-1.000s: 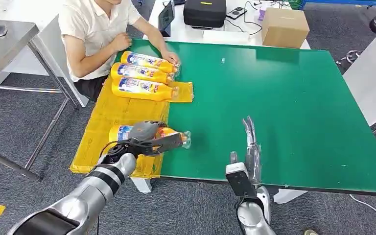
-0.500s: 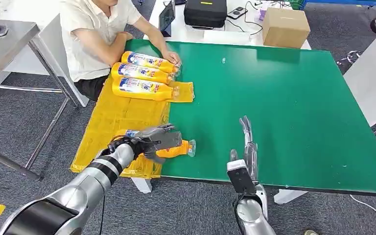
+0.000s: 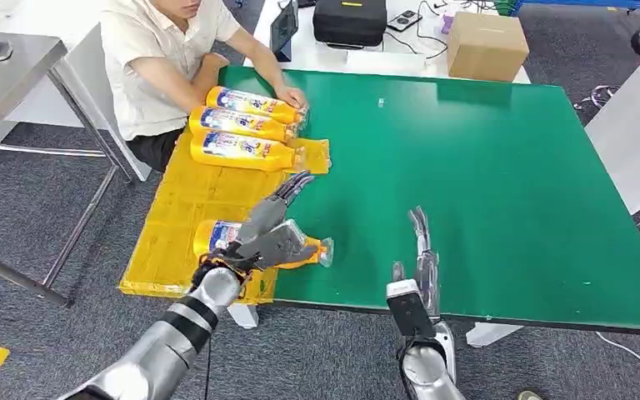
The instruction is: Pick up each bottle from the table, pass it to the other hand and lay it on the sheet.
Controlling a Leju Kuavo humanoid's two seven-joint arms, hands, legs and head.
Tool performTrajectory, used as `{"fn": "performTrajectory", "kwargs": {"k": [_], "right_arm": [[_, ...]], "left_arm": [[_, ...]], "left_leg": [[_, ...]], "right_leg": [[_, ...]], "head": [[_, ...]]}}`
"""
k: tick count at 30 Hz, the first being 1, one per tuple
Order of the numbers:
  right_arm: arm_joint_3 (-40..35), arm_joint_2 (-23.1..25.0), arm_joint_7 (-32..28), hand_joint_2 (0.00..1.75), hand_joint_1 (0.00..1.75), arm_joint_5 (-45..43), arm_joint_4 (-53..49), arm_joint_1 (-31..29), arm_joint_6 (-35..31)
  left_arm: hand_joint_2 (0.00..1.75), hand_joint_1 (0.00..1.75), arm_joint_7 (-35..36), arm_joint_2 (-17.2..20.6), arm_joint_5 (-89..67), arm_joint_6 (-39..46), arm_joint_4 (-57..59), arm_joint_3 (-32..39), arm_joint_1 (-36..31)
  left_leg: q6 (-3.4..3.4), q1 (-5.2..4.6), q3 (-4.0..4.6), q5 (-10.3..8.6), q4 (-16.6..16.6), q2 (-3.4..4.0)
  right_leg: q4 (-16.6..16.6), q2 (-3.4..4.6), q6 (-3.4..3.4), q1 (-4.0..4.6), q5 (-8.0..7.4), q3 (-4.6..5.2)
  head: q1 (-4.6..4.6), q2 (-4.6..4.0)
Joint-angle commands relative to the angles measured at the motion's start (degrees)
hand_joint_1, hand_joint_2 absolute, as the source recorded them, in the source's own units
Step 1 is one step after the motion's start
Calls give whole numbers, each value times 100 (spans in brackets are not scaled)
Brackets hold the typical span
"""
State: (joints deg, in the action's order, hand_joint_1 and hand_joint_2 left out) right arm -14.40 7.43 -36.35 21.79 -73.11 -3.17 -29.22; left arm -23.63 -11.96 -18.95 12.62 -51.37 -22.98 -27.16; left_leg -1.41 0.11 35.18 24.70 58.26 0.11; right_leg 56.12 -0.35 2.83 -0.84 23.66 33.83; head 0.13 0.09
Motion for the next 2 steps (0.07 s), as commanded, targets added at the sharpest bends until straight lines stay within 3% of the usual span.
{"fn": "performTrajectory", "kwargs": {"k": [1,2], "right_arm": [[-2,-65,-22,0,0,35,213,-130,-14],[-3,-63,-21,0,0,47,208,-125,-22]], "left_arm": [[175,0,-153,275,-7,315,-1326,-1028,444],[175,0,-149,267,49,308,-1352,-1017,460]], "left_leg": [[7,1,-17,6,-2,7],[6,2,-12,4,-3,5]], "right_leg": [[-1,9,-10,2,4,-14],[-1,7,-9,2,2,-10]], "head": [[0,0],[-2,0]]}}
